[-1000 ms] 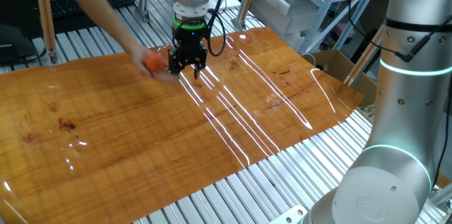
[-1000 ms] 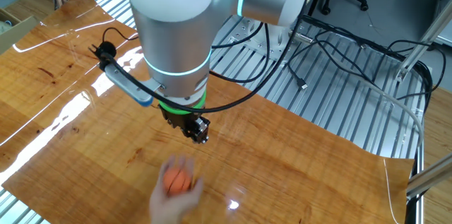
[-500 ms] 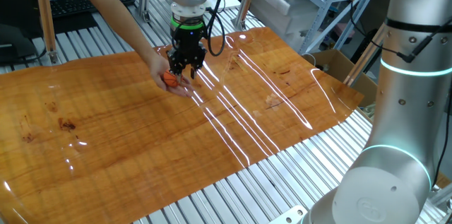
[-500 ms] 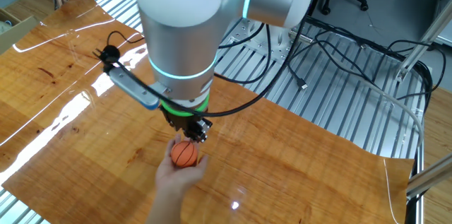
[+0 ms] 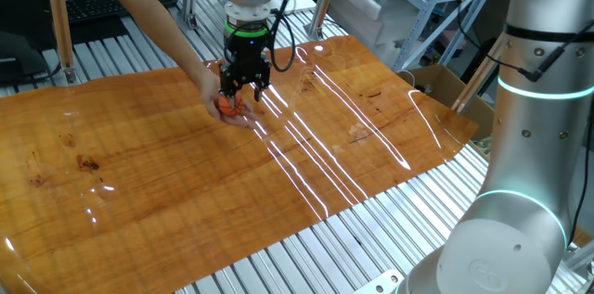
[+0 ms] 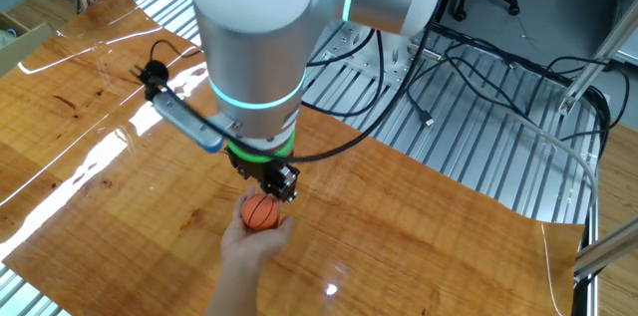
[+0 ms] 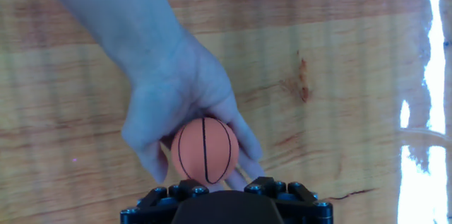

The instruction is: Receive something handed over by a human

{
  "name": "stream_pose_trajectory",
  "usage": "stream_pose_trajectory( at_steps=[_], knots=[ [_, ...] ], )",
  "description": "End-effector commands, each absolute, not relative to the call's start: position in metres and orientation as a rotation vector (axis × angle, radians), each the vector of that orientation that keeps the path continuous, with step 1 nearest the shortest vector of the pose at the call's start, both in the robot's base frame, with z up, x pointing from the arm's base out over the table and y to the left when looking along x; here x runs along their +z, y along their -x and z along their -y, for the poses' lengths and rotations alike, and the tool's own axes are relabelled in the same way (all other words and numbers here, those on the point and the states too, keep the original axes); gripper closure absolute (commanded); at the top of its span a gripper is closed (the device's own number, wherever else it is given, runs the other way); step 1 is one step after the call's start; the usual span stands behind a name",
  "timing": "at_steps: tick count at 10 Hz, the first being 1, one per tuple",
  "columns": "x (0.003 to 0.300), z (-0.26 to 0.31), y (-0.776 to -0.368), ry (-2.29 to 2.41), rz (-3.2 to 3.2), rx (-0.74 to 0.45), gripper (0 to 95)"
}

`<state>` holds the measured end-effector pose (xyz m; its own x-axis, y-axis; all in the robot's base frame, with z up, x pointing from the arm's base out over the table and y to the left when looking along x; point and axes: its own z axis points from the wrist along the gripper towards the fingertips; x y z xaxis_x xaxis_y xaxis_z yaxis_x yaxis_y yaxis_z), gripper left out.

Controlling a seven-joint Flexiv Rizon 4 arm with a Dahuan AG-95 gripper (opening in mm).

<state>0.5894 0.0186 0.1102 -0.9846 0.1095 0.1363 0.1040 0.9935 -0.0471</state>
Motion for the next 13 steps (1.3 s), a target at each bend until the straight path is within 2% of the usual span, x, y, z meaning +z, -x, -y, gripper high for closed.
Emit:
stream_pose_trajectory(
  at_steps=[1,3,4,9,10,12,13],
  knots=[
    [0.111,-0.018,-0.586,0.177,3.002,0.013,38.0],
    [0.110,-0.018,-0.586,0.223,3.009,0.021,38.0],
    [0.108,-0.019,-0.588,0.236,3.010,0.024,19.0],
    [0.103,-0.021,-0.600,0.281,3.006,0.028,19.0],
    [0.103,-0.020,-0.601,0.273,3.006,0.029,38.0],
    [0.101,-0.021,-0.603,0.269,3.008,0.032,38.0],
    [0.100,-0.021,-0.604,0.239,3.018,0.034,76.0]
  ],
)
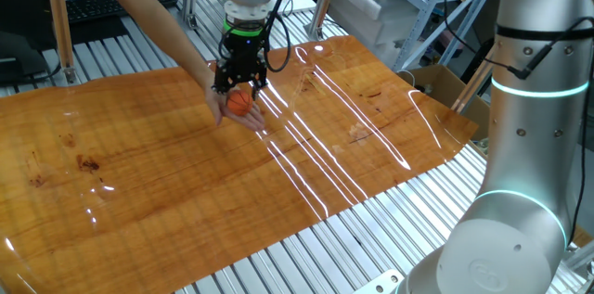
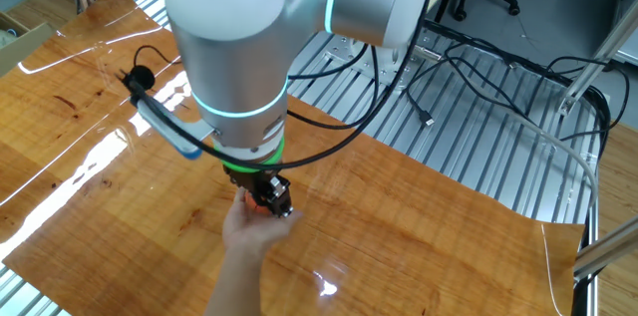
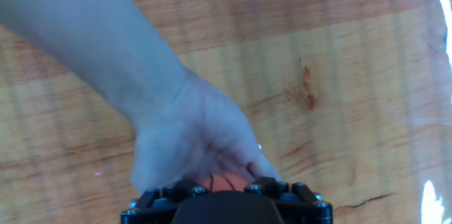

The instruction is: Receive something handed over by a human

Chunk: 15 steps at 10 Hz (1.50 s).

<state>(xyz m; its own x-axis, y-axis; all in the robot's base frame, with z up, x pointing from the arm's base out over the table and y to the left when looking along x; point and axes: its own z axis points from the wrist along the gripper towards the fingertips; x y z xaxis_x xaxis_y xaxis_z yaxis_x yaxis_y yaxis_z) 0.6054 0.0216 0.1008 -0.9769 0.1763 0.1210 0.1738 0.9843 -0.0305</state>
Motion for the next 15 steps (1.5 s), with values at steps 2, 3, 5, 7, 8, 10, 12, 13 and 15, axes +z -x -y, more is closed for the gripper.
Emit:
stream_pose_trajectory(
  at_steps=[2,3,5,7,8,10,12,13,15],
  knots=[
    [0.101,-0.020,-0.605,0.226,3.019,0.043,95.0],
    [0.102,-0.020,-0.605,0.226,3.024,0.054,95.0],
    [0.102,-0.020,-0.606,0.223,3.024,0.065,95.0],
    [0.103,-0.019,-0.606,0.228,3.022,0.073,95.0],
    [0.103,-0.019,-0.607,0.225,3.019,0.075,95.0],
    [0.099,-0.015,-0.614,0.182,3.020,0.076,95.0],
    [0.092,-0.007,-0.618,0.084,3.019,0.085,95.0],
    [0.090,-0.005,-0.618,0.049,3.020,0.098,95.0],
    [0.089,0.000,-0.612,0.013,3.049,0.117,95.0]
  ],
)
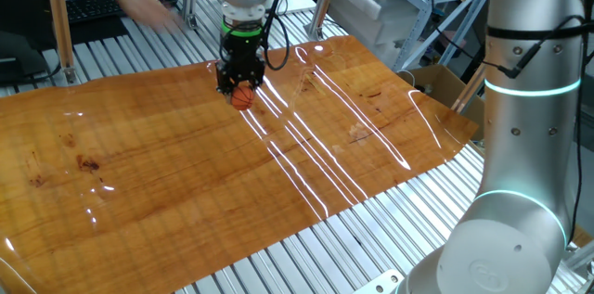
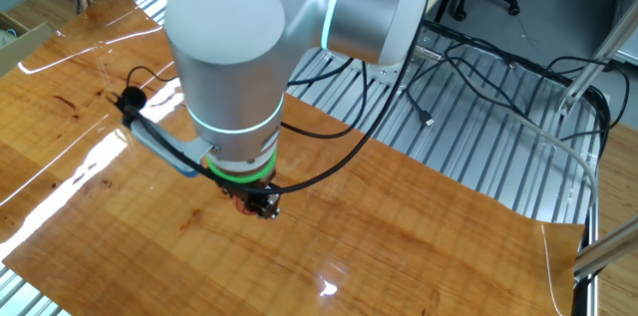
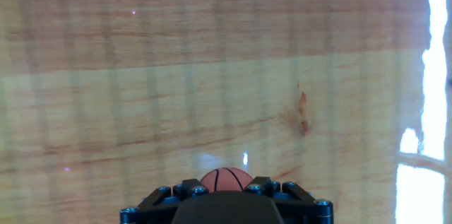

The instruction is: Receive something handed over by a human

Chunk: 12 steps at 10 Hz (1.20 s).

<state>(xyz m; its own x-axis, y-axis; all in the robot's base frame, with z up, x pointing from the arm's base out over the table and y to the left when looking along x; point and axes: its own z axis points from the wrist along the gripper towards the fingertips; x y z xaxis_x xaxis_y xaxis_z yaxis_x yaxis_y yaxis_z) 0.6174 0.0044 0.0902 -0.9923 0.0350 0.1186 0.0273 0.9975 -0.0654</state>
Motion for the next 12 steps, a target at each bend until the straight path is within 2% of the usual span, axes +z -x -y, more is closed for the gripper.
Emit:
stream_pose_trajectory(
  at_steps=[1,4,8,11,12],
  knots=[
    [0.089,0.005,-0.606,-0.014,3.072,0.124,95.0],
    [0.080,0.033,-0.573,-0.128,3.086,0.103,95.0],
    [0.067,0.039,-0.544,-0.055,3.110,0.030,95.0],
    [0.061,0.037,-0.527,0.006,3.106,0.031,95.0],
    [0.057,0.035,-0.520,0.046,3.101,0.037,57.0]
  ],
)
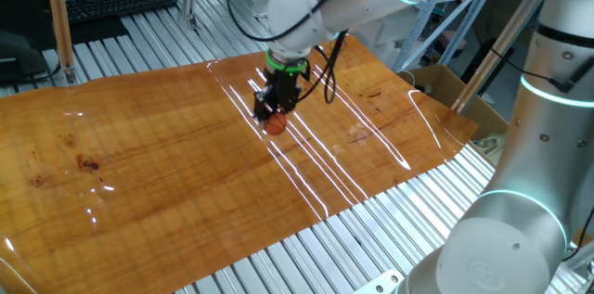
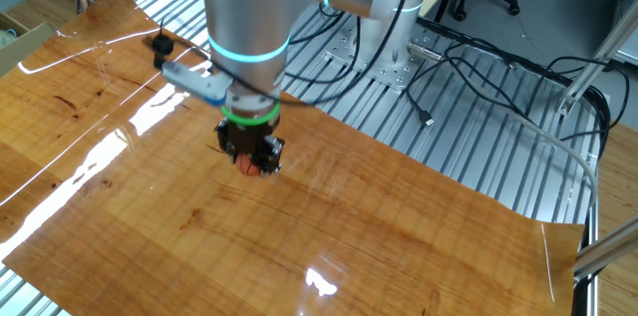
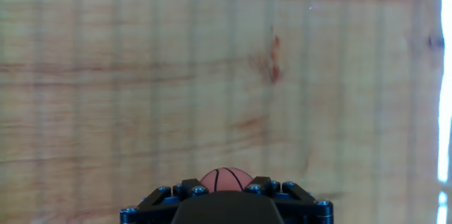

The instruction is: Receive something handed over by a human

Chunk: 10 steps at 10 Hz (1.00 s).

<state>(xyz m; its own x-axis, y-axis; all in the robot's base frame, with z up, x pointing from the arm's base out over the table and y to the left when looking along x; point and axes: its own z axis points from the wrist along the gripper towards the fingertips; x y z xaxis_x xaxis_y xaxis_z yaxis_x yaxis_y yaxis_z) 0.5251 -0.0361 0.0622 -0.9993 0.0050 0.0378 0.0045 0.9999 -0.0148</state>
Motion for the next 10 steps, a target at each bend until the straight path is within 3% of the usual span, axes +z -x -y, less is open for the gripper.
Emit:
stream_pose_trajectory(
  at_steps=[1,3,10],
  knots=[
    [0.0554,0.0339,-0.5165,0.075,3.096,0.054,38.0],
    [0.0544,0.0333,-0.5146,0.080,3.095,0.091,0.0],
    [0.0551,0.0323,-0.5145,0.034,3.081,0.140,0.0]
  ],
)
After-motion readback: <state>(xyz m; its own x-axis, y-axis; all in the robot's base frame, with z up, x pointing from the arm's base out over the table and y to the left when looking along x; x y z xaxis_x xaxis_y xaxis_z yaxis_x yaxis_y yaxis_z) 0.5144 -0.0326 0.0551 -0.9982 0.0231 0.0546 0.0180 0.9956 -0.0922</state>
